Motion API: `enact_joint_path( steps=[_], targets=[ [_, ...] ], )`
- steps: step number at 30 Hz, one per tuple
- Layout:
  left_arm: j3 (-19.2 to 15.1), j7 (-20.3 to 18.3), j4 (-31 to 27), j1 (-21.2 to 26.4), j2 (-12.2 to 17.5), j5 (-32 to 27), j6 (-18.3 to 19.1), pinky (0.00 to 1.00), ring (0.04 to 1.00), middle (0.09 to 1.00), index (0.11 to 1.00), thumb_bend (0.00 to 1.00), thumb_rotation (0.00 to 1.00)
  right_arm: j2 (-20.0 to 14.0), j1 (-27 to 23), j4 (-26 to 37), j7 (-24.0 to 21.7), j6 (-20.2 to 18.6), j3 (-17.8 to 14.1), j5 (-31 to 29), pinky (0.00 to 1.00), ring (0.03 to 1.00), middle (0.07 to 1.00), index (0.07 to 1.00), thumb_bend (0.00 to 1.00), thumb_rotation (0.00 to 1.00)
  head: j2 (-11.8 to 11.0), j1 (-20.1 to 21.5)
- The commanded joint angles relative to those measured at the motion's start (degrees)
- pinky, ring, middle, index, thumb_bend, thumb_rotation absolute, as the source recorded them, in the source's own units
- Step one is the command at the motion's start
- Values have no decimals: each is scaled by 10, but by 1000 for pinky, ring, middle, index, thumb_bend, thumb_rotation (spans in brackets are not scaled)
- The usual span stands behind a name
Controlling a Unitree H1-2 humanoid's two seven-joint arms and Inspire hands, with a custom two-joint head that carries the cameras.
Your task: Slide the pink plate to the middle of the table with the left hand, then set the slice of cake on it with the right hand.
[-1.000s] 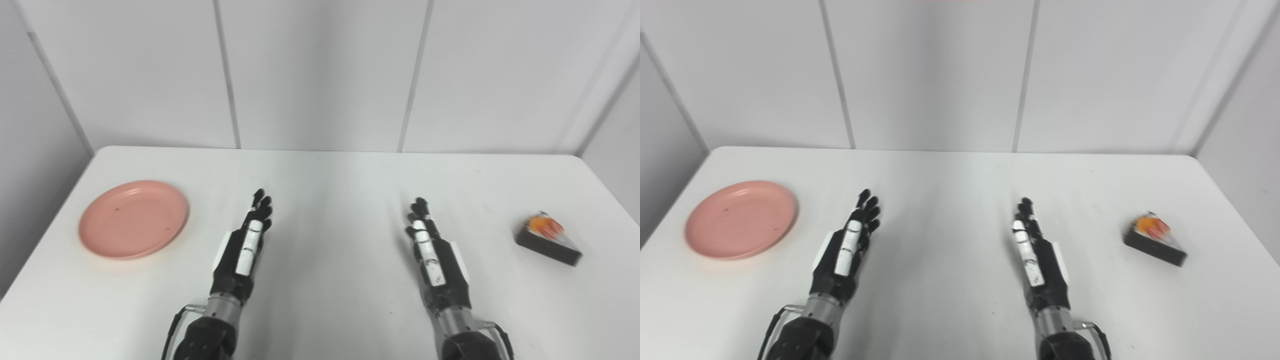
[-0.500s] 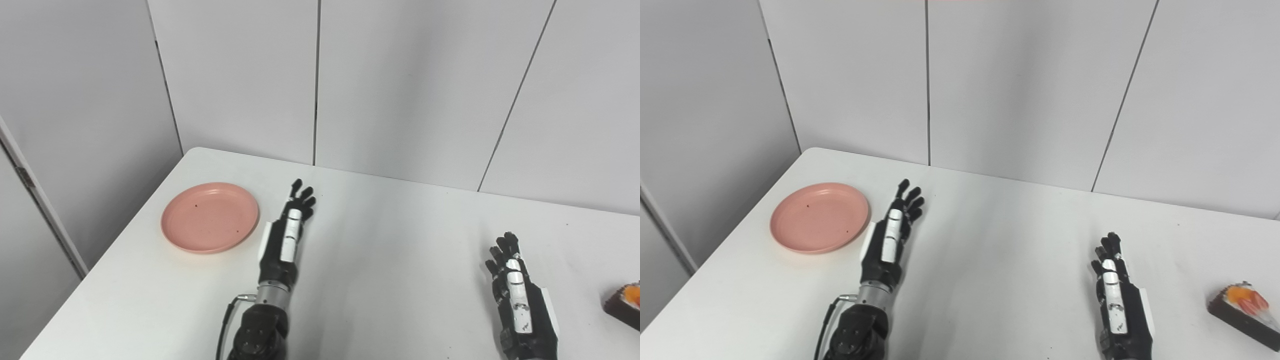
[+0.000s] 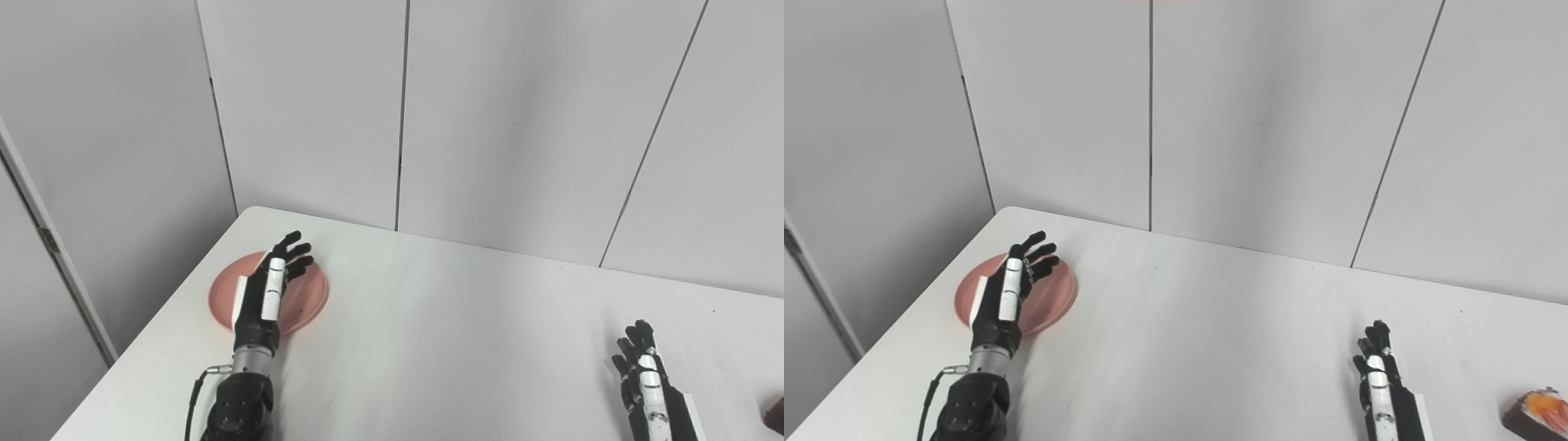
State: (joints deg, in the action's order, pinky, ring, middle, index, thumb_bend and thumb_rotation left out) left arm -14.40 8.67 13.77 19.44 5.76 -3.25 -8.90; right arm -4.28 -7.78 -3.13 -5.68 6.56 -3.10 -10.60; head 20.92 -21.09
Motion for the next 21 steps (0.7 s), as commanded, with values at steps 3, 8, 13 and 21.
enact_joint_path(
  steps=[3, 8, 13, 21],
  targets=[
    [-31, 31, 2, 44, 38, 2, -7, 616, 652, 682, 683, 710, 1000, 2, 24, -11, -1, -1, -1, 1, 1000, 1000, 1000, 1000, 510, 892, 1, -2],
    [-53, 31, 23, 60, 74, -13, -6, 606, 634, 664, 672, 753, 1000, 1, 23, -10, 0, -1, -3, 2, 1000, 1000, 1000, 1000, 519, 891, 4, -6],
    [-73, 37, 76, 88, 104, -30, -20, 586, 617, 646, 655, 805, 1000, -3, 27, 0, -4, -6, -2, 1, 1000, 1000, 1000, 1000, 494, 903, 9, -9],
    [-94, 10, 127, 95, 139, -76, -24, 616, 642, 660, 670, 797, 1000, -8, 29, 12, -4, -20, -5, -2, 1000, 1000, 1000, 1000, 485, 919, 16, -18]
  ],
)
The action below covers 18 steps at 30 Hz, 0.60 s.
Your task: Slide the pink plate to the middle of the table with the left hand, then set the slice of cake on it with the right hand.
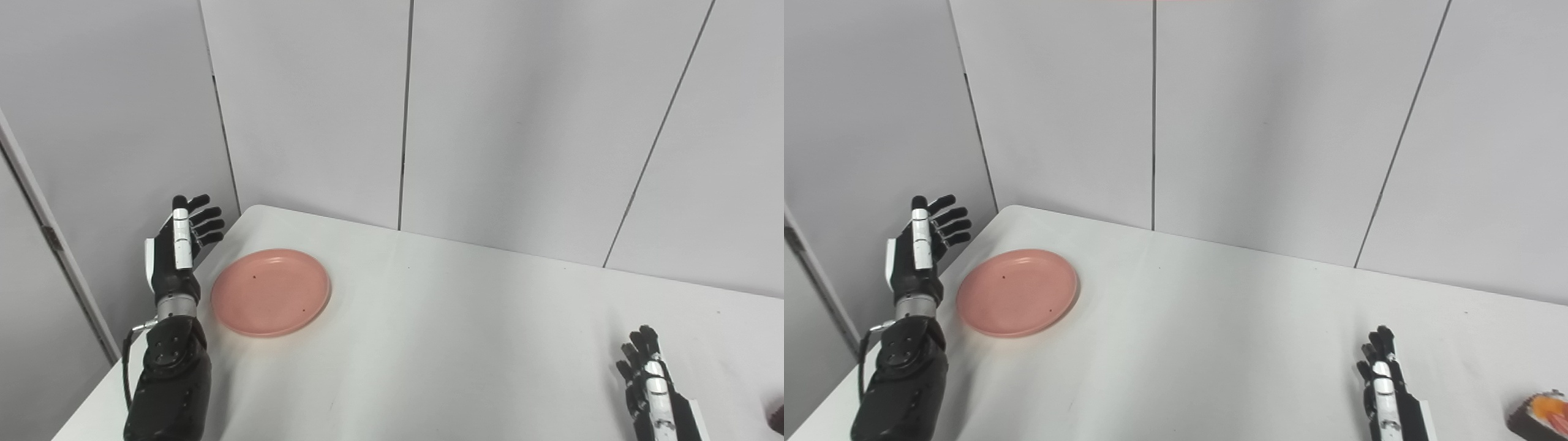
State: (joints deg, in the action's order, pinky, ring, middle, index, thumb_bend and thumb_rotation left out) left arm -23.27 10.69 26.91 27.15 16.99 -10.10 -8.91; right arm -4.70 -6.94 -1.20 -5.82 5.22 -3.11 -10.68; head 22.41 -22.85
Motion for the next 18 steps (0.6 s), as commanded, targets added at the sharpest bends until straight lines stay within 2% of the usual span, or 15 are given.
enact_joint_path(
  steps=[1, 8, 12, 14, 18],
  targets=[
    [-6, -14, 4, 17, 31, -11, -25, 620, 646, 662, 672, 799, 1000, -4, 20, -7, -1, -5, -5, -2, 1000, 1000, 1000, 1000, 484, 917, 0, -2],
    [-9, -21, 50, 26, 39, -33, -28, 635, 665, 682, 692, 830, 1000, -11, 17, -12, -4, 3, -9, -4, 1000, 1000, 1000, 1000, 462, 924, 3, -12],
    [-6, -23, 64, 32, 35, -42, -26, 680, 690, 704, 713, 845, 1000, -10, 17, -9, -2, 1, -12, -8, 1000, 1000, 1000, 1000, 455, 913, 3, -15],
    [-3, -28, 73, 33, 34, -47, -31, 731, 731, 742, 745, 835, 1000, -11, 17, -9, -2, -1, -13, -8, 1000, 1000, 1000, 1000, 446, 933, 4, -19],
    [6, -26, 91, 38, 28, -45, -42, 740, 730, 747, 752, 840, 1000, -15, 15, -12, -3, 0, -16, -9, 1000, 1000, 1000, 1000, 464, 917, 3, -38]
  ],
)
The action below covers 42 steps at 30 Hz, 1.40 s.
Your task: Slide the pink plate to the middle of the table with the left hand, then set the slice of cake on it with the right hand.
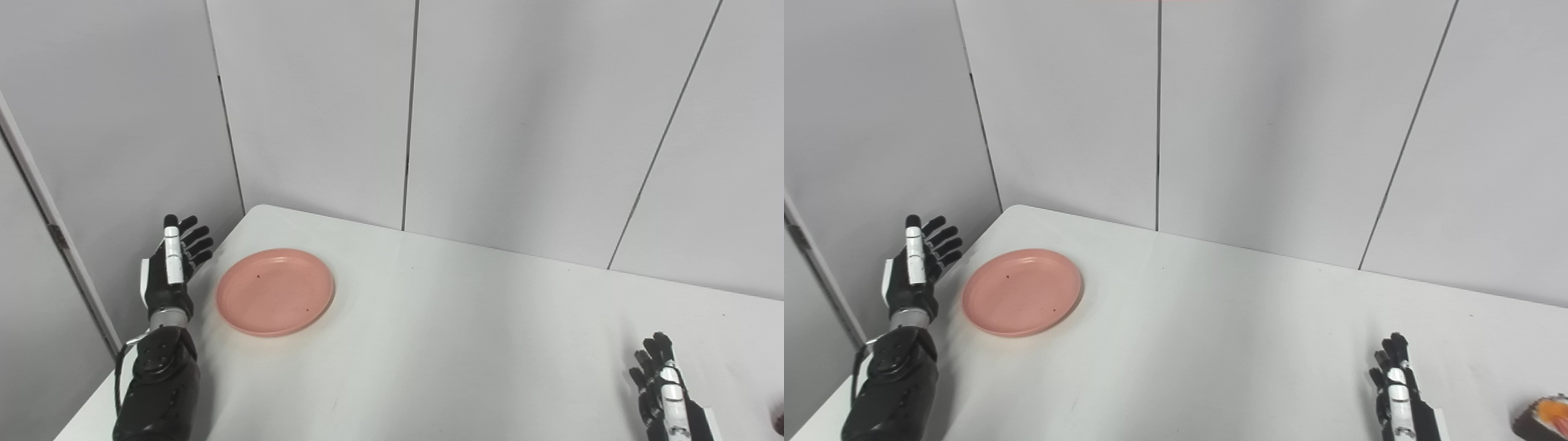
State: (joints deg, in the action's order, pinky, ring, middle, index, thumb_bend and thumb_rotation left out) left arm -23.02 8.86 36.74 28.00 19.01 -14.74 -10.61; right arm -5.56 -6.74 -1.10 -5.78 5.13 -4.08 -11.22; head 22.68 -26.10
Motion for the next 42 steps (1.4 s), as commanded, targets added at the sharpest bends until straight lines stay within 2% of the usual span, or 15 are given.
enact_joint_path(
  steps=[1, 10, 19, 25, 29, 36, 42],
  targets=[
    [6, -7, -4, 31, 6, 3, -25, 742, 730, 748, 752, 844, 1000, -8, 13, -12, -4, 0, -6, -2, 1000, 1000, 1000, 1000, 470, 914, 1, -12],
    [26, -3, 18, 39, -8, 13, -30, 761, 746, 752, 755, 838, 1000, -10, 11, -15, -6, -4, -18, -24, 1000, 1000, 1000, 1000, 531, 845, -3, -51],
    [44, -1, 45, 47, -11, 28, -35, 788, 770, 765, 767, 842, 1000, -15, 14, -8, -9, -11, -18, -25, 1000, 1000, 1000, 1000, 484, 884, 2, -54],
    [49, -14, 67, 53, -10, 26, -41, 815, 788, 778, 779, 835, 1000, -15, 15, -7, -9, -11, -18, -25, 1000, 1000, 1000, 1000, 452, 912, 2, -52],
    [51, -25, 65, 55, -14, 17, -31, 803, 783, 779, 781, 836, 1000, -13, 14, -7, -5, -12, -19, -23, 1000, 1000, 1000, 1000, 443, 918, 3, -46],
    [49, -78, 52, 57, -22, -26, -1, 770, 774, 779, 781, 838, 1000, -8, 15, -1, -1, -16, -17, -21, 1000, 1000, 1000, 1000, 436, 912, 12, -24],
    [76, -84, 50, 62, -35, -9, 2, 763, 771, 773, 770, 838, 1000, -3, 16, 8, 3, -18, -12, -12, 1000, 1000, 1000, 1000, 469, 889, 23, 10]
  ],
)
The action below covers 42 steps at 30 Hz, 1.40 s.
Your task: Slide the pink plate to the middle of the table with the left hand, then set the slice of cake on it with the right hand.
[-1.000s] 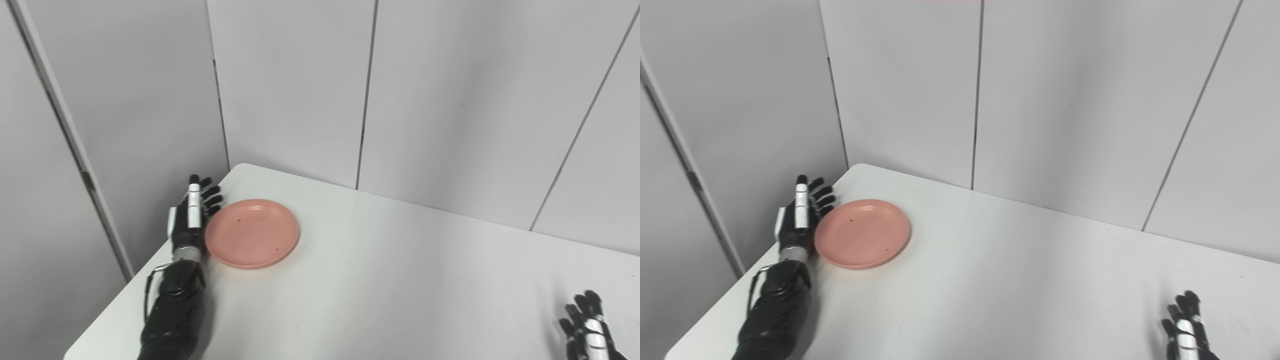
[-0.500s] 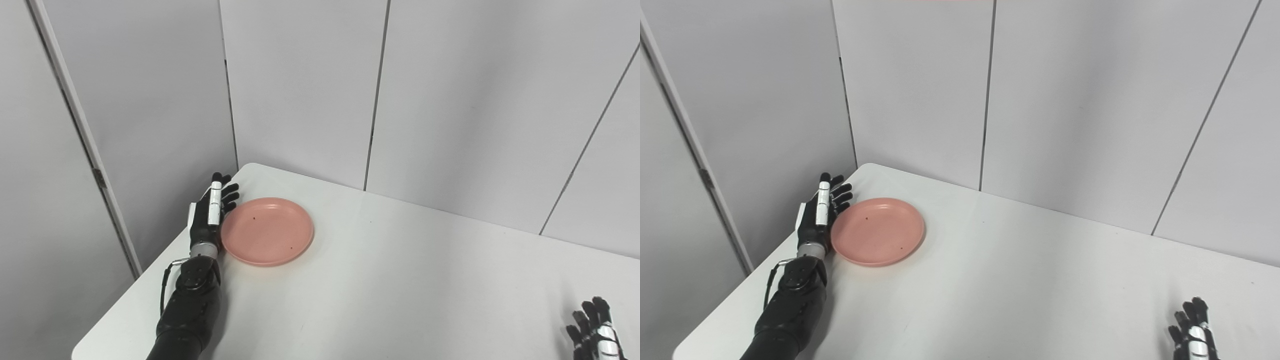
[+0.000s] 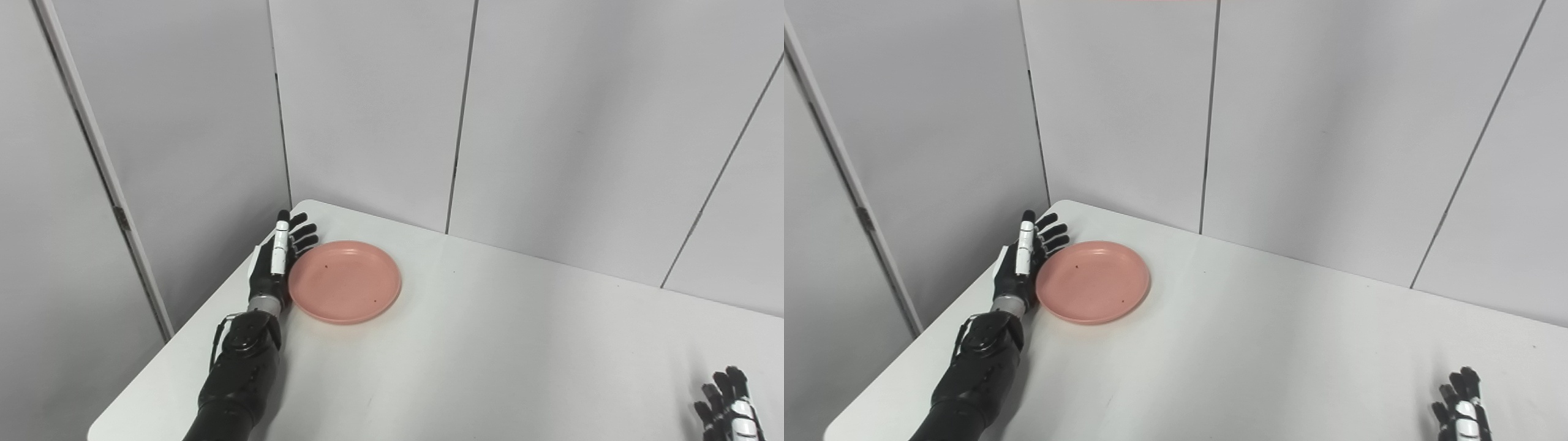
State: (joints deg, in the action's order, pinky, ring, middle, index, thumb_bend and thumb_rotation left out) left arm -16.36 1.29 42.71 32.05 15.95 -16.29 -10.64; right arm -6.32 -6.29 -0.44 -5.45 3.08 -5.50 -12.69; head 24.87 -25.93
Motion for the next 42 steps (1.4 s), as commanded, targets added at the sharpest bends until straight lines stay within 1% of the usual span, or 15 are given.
enact_joint_path(
  steps=[1, 8, 10, 13, 16, 18, 23, 24, 25, 29, 33, 34, 36, 39, 42],
  targets=[
    [12, -8, -10, 23, -8, 9, 2, 756, 764, 769, 768, 829, 1000, 4, 10, 0, -2, 5, 4, 4, 1000, 1000, 1000, 1000, 477, 900, 1, 10],
    [31, -25, -16, 24, -33, 6, 20, 767, 757, 769, 763, 819, 1000, 6, 12, 7, -3, 6, 10, 16, 1000, 1000, 1000, 1000, 454, 926, 12, 37],
    [35, -29, -22, 21, -43, 6, 26, 764, 756, 767, 762, 809, 1000, 7, 14, 10, -2, 7, 11, 18, 1000, 1000, 1000, 1000, 437, 926, 10, 42],
    [45, -34, -25, 17, -51, 15, 26, 772, 761, 772, 768, 789, 1000, 11, 17, 14, 0, 11, 12, 24, 1000, 1000, 1000, 1000, 426, 923, 14, 57],
    [58, -36, -29, 13, -55, 26, 24, 797, 766, 777, 775, 780, 1000, 14, 18, 17, 3, 9, 12, 27, 1000, 1000, 1000, 1000, 454, 918, 15, 64],
    [66, -33, -34, 8, -62, 35, 22, 802, 766, 775, 770, 773, 1000, 16, 16, 8, -1, 14, 11, 21, 1000, 1000, 1000, 1000, 464, 890, 17, 73],
    [69, -31, -39, 3, -78, 39, 20, 810, 787, 782, 779, 767, 1000, 19, 13, -4, -7, 19, 12, 16, 1000, 1000, 1000, 1000, 516, 855, 22, 96],
    [73, -35, -41, 1, -81, 41, 17, 811, 788, 782, 780, 766, 1000, 20, 12, -8, -8, 22, 13, 17, 1000, 1000, 1000, 1000, 521, 852, 26, 107],
    [76, -38, -43, -1, -83, 43, 16, 826, 793, 794, 793, 747, 1000, 21, 11, -11, -8, 24, 13, 18, 1000, 1000, 1000, 1000, 556, 846, 26, 107],
    [83, -39, -65, -14, -99, 43, 19, 842, 801, 802, 805, 729, 1000, 26, 13, -11, 2, 26, 17, 35, 1000, 1000, 1000, 1000, 606, 840, 37, 153],
    [89, -45, -81, -26, -107, 42, 23, 851, 813, 807, 813, 721, 1000, 35, 14, -8, 10, 25, 19, 49, 1000, 1000, 1000, 1000, 657, 825, 44, 186],
    [89, -46, -85, -28, -108, 41, 24, 833, 810, 805, 812, 721, 1000, 37, 14, -8, 10, 25, 20, 52, 1000, 1000, 1000, 1000, 647, 826, 44, 186],
    [89, -50, -92, -33, -112, 37, 23, 817, 810, 806, 815, 713, 1000, 42, 14, -8, 16, 25, 22, 58, 1000, 999, 1000, 1000, 620, 834, 50, 210],
    [91, -55, -104, -41, -117, 35, 28, 815, 811, 811, 820, 701, 1000, 51, 13, -8, 22, 23, 25, 65, 1000, 998, 998, 1000, 614, 827, 55, 223],
    [95, -56, -117, -48, -122, 39, 38, 808, 817, 818, 826, 688, 1000, 58, 11, -9, 26, 21, 29, 70, 1000, 999, 1000, 1000, 602, 821, 59, 256]
  ],
)
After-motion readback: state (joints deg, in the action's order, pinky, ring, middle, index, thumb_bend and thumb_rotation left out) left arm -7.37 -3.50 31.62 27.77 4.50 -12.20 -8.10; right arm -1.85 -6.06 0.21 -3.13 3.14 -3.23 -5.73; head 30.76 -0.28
